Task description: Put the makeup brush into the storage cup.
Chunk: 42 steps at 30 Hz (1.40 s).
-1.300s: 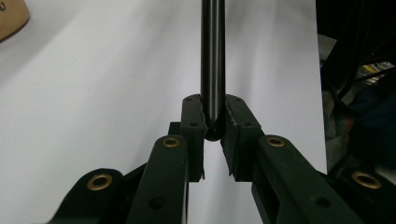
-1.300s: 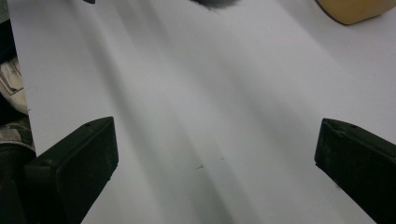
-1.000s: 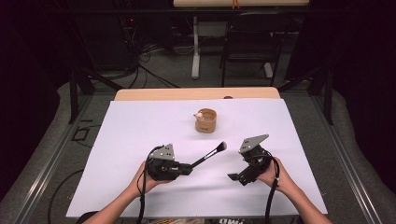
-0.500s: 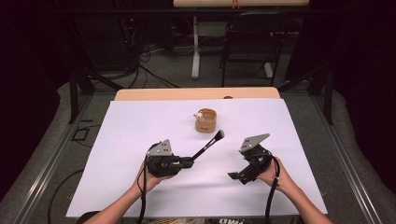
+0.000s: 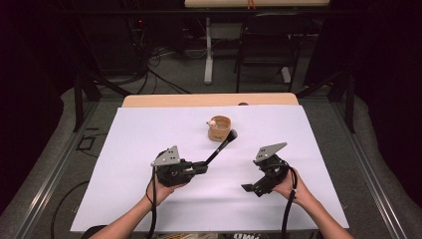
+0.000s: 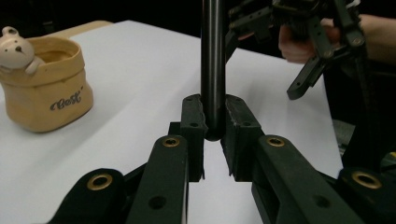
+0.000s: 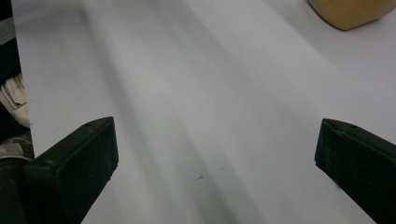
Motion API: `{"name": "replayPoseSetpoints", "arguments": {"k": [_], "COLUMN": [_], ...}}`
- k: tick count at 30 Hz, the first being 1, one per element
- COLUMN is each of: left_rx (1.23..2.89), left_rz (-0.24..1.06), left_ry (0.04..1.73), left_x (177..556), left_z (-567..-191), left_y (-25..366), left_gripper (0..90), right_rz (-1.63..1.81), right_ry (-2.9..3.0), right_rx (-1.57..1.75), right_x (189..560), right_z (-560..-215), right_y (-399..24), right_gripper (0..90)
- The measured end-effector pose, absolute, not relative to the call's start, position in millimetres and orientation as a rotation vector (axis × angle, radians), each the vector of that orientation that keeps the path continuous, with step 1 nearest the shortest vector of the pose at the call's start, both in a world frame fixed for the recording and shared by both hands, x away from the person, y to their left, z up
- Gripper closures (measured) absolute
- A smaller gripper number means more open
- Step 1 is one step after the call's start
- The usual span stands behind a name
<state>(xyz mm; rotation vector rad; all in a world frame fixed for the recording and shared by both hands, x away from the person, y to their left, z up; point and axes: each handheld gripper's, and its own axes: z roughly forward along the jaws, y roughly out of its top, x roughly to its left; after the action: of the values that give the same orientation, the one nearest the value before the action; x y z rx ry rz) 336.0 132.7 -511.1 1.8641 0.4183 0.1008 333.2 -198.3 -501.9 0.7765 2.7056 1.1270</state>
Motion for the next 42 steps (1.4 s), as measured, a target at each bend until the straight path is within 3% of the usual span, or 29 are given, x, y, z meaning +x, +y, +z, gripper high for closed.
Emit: {"name": "replayPoseSetpoints", "arguments": {"k": [16, 42], "left_rx": [1.817, 1.830], "left_rz": [0.099, 0.069], "left_ry": [0.413, 0.396], "left_x": [339.3, 341.4], "left_z": [-513.4, -519.0], "left_y": [126.7, 116.8], "left_gripper": [79.7, 79.7], "right_rz": [1.174, 1.639], "right_ry": [2.684, 2.327], "right_rx": [0.773, 0.731], "right_x": [333.7, 334.2], "right_z": [-500.4, -463.4], "right_y": [-198.6, -179.3], "right_gripper": [0.0, 1.4]}}
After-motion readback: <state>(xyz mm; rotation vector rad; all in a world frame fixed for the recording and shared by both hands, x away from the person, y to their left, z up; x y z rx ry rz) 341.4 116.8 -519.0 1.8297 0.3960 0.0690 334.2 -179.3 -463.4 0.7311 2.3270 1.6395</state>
